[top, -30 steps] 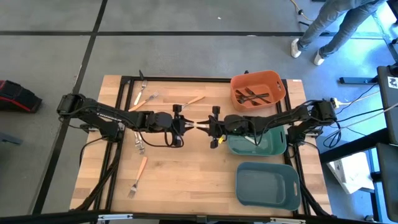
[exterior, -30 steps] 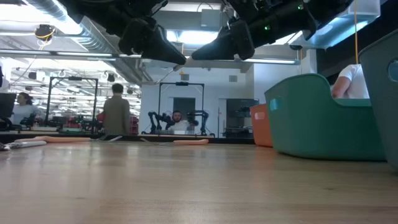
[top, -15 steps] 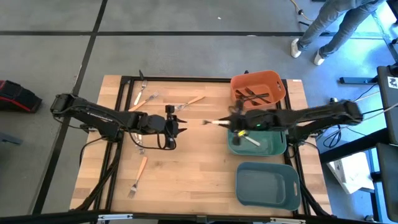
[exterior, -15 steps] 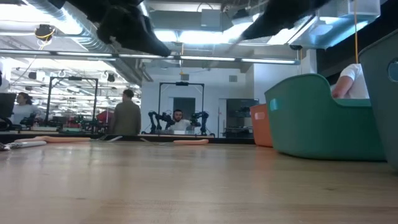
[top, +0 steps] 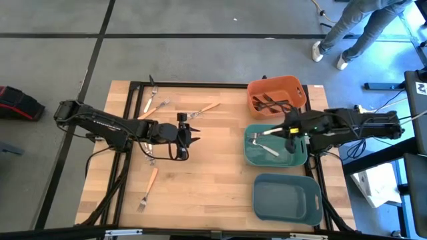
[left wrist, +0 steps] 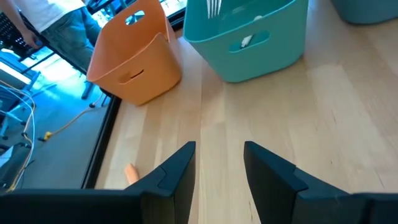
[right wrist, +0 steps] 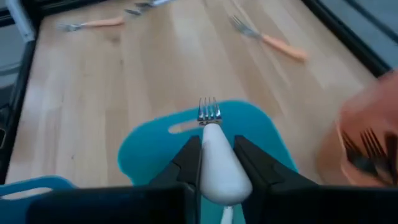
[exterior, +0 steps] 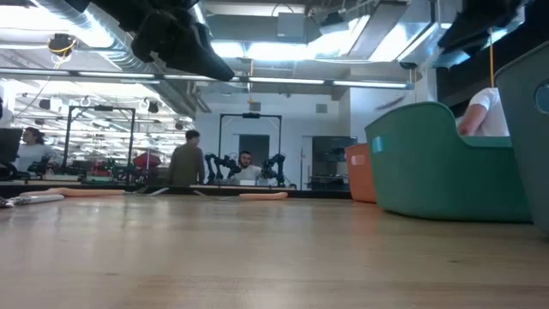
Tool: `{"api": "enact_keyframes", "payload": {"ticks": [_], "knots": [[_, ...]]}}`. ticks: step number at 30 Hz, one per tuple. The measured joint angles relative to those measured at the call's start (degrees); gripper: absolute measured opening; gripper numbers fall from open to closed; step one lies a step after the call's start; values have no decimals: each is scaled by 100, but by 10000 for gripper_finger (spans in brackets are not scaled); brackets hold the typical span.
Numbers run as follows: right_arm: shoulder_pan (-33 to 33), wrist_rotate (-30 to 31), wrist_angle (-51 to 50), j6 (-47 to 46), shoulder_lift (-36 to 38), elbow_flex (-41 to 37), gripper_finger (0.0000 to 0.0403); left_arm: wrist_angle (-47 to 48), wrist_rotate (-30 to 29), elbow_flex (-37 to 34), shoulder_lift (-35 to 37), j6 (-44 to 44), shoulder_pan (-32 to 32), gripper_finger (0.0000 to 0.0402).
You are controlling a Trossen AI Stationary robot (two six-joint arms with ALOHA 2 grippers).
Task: Sort silverware by color (type)
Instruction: Put the white fork into the green bin
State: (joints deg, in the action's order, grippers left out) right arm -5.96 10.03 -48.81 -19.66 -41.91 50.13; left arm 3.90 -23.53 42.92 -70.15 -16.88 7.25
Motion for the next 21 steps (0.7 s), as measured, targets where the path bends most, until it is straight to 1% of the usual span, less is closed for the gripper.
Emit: {"api": "enact_keyframes", "payload": {"ticks": [2,7,14,21], "knots": [[-2,32,-98,-291,88,-147,57,0,0,0,0,-11,2,131],[-2,30,-54,-348,54,-635,56,-2,2,0,0,-17,0,131],[-2,92,877,-254,-376,-1207,56,-2,7,0,0,-18,0,132],[-2,142,1011,-288,-839,-1464,56,-2,15,0,0,-17,0,131]]}}
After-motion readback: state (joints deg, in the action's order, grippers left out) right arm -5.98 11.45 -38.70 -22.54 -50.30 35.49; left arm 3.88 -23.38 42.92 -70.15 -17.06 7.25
